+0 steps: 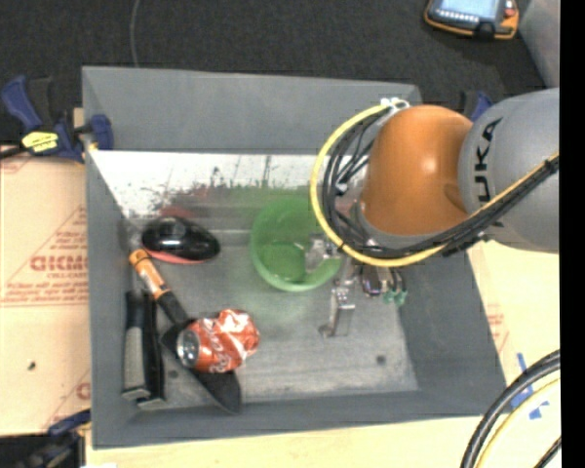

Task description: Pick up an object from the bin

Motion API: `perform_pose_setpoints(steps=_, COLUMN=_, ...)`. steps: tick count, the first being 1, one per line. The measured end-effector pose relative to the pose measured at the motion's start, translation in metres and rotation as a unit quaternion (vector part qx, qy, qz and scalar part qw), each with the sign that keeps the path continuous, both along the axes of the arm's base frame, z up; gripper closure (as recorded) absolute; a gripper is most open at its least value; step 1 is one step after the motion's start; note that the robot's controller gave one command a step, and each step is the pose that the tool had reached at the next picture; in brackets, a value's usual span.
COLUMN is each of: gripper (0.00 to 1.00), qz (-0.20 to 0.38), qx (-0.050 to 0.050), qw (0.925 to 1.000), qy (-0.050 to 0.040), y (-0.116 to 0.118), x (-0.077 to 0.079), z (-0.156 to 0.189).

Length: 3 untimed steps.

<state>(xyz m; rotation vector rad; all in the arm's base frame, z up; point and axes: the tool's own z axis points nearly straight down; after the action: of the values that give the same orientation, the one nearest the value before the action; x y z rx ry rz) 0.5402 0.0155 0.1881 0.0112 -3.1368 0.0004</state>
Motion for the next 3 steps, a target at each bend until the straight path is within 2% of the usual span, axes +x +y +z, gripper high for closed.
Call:
perform_pose_setpoints(steps=1, gripper=0.00, qz=0.000, qx=0.000, qw=1.0000, qy=-0.0040, y=0.000, x=0.002, z=0.005)
perform_pose_setpoints(steps=2, gripper=0.00, qz=-0.020, qx=0.001, qw=0.9998, qy=-0.0035, y=0.010, x=0.065, z=-0.117)
perform_pose_setpoints(steps=3, gripper=0.00, qz=0.003, qx=0.001, qw=1.0000, qy=-0.0001, y=0.008, x=0.081, z=-0.117)
